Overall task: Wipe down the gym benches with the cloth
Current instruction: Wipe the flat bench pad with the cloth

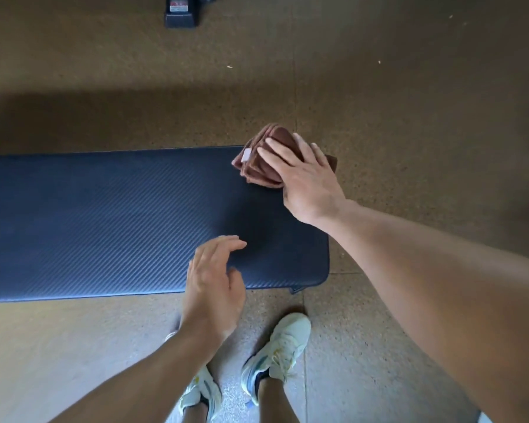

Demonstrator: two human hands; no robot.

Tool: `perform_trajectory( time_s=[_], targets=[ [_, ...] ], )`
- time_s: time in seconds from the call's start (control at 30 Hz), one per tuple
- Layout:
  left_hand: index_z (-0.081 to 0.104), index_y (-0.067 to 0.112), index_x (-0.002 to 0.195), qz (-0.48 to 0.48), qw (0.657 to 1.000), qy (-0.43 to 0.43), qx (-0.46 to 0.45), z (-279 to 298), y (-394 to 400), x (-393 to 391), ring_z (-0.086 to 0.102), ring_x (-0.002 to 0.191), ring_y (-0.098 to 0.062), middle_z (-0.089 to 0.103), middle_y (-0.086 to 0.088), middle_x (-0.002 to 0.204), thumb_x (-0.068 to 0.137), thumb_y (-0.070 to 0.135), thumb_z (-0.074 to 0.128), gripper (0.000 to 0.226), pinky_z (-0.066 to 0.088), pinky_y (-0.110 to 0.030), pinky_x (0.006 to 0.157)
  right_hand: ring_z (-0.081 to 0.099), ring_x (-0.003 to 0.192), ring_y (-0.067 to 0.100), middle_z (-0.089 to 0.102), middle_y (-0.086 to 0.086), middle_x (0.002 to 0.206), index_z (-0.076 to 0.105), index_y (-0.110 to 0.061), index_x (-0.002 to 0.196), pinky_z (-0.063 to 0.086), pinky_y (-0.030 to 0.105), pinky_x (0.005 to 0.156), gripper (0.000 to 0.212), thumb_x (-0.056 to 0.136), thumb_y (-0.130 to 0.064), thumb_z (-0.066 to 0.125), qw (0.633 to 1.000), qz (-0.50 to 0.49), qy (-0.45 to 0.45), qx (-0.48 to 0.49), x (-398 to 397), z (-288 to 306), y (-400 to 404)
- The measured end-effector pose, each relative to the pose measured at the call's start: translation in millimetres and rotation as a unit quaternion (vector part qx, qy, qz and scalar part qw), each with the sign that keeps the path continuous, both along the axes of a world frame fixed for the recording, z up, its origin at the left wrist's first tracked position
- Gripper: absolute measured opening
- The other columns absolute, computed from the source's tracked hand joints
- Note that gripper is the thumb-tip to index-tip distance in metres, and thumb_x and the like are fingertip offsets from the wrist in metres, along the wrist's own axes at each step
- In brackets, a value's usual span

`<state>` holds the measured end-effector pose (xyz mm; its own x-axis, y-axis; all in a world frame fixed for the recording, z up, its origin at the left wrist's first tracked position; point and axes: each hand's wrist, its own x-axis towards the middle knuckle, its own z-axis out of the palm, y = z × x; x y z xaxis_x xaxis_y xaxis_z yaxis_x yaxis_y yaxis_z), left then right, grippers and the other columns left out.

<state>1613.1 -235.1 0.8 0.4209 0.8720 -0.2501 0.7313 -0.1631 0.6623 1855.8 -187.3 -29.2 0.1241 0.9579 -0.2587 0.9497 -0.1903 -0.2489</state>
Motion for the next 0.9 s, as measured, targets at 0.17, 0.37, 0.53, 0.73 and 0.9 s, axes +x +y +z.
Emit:
perform_trajectory(
  time_s=[0.17,0.37,0.53,0.73,0.9],
  targets=[
    [0.069,0.02,0.112,-0.002,1.0,-0.025,-0.018,4.0,-5.6,-25.3,0.06,0.102,-0.013,0.06,0.014,0.111,0.09,0.0,0.061,0.031,0.054,-0.035,0.084,-0.002,0.158,0.036,0.003,-0.011,0.173,0.009,-0.031,0.164,0.011,0.056,0.127,0.087,0.093,-0.006,0.054,0.967,-0.252,0.046,-0.011,-16.8,0.2,-16.4],
    [0.067,0.033,0.102,0.029,0.987,0.005,-0.157,8.2,-8.5,-51.4,0.063,0.097,0.001,0.07,0.02,0.098,0.096,0.01,0.056,0.027,0.05,-0.02,0.085,-0.002,0.158,0.037,0.017,-0.002,0.172,0.02,-0.021,0.163,0.004,0.051,0.129,0.09,0.086,0.001,0.059,0.966,-0.252,0.049,0.032,-71.9,2.7,-94.4],
    [0.066,0.038,0.093,0.045,0.966,0.018,-0.252,11.7,-17.1,-75.9,0.063,0.09,0.008,0.071,0.021,0.091,0.096,0.011,0.054,0.03,0.051,-0.019,0.081,0.008,0.159,0.027,0.035,-0.005,0.165,0.037,-0.021,0.158,0.011,0.048,0.129,0.096,0.073,0.005,0.073,0.982,-0.178,0.051,0.047,-117.6,-2.1,-134.1],
    [0.063,0.039,0.11,0.114,0.917,-0.008,-0.383,9.2,-13.3,-107.7,0.066,0.102,-0.006,0.072,0.016,0.107,0.105,0.037,0.046,0.018,0.05,-0.031,0.093,0.016,0.158,0.023,0.044,-0.01,0.159,0.049,-0.021,0.152,0.016,0.048,0.128,0.084,0.076,0.009,0.066,0.97,-0.162,0.163,0.079,-184.0,4.0,-116.7],
    [0.065,0.027,0.122,0.23,0.863,-0.071,-0.444,13.7,9.8,-118.0,0.07,0.102,-0.014,0.074,0.007,0.117,0.108,0.032,0.036,0.032,0.049,-0.036,0.099,0.006,0.158,0.009,0.036,-0.026,0.157,0.052,-0.025,0.15,0.012,0.048,0.129,0.072,0.083,0.0,0.044,0.913,-0.268,0.3,0.068,-247.3,13.9,-91.6]
  ],
)
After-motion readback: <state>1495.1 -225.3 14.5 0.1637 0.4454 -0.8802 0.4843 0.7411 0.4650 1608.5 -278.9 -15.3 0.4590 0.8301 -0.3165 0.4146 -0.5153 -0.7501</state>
